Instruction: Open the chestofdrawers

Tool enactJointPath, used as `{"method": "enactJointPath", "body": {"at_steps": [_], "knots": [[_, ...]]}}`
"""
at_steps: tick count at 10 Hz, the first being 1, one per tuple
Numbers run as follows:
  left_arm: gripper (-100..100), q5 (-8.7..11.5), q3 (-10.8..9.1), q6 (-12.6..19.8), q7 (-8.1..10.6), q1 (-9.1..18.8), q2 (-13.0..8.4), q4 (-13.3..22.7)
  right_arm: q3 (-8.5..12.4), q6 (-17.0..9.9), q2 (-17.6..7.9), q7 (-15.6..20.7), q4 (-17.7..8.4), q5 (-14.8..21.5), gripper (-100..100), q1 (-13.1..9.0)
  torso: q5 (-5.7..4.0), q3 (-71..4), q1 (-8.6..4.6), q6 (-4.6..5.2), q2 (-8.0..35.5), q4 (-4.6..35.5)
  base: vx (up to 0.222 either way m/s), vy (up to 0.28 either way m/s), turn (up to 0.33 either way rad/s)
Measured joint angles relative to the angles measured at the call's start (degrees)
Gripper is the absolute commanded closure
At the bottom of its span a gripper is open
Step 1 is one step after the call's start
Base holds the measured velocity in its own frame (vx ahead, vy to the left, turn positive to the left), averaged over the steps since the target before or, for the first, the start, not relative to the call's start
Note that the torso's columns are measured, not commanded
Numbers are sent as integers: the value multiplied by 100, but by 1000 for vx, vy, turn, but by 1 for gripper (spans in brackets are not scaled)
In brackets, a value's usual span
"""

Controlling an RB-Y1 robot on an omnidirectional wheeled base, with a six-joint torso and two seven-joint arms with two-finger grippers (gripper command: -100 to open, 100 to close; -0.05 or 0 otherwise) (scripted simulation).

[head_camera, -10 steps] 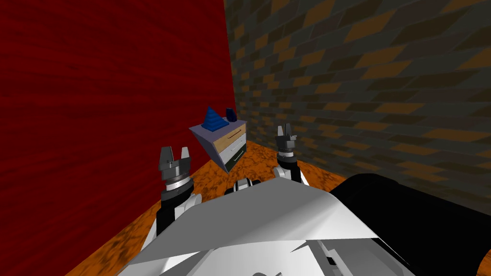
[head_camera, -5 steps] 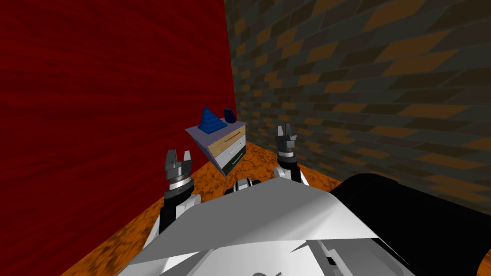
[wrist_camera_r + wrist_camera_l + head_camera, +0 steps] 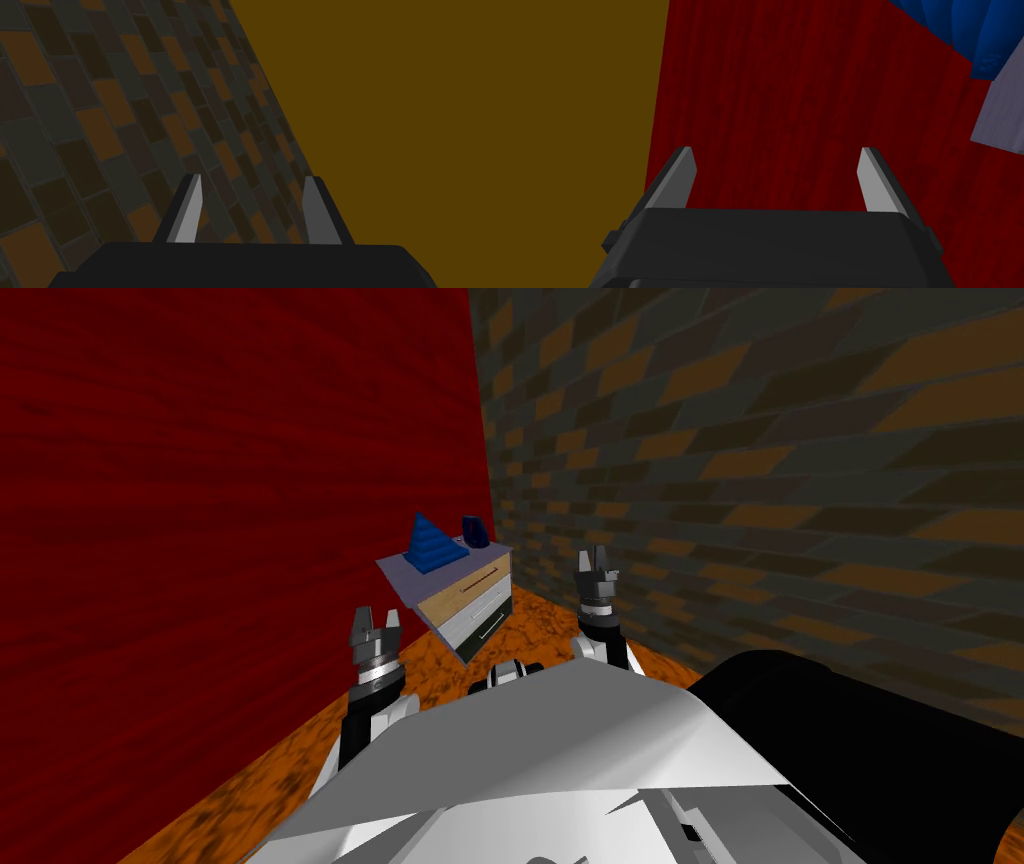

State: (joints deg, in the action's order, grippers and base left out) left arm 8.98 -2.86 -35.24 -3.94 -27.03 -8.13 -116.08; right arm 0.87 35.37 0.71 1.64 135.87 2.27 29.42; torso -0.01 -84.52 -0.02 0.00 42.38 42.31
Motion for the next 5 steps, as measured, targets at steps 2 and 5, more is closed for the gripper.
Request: {"method": "enactJointPath", "body": {"at_steps": [2, 5], "knots": [[-100, 81, -75, -23, 61, 52, -24, 264, 0, 0, 0, 0, 0, 0, 0, 0, 2, -2, 7, 1, -6, -1, 134, -129, 66], [-100, 240, -220, -10, 169, 127, -129, 668, 0, 0, 0, 0, 0, 0, 0, 0, 0, -7, 0, 1, -10, -3, 149, -149, 79]]}}
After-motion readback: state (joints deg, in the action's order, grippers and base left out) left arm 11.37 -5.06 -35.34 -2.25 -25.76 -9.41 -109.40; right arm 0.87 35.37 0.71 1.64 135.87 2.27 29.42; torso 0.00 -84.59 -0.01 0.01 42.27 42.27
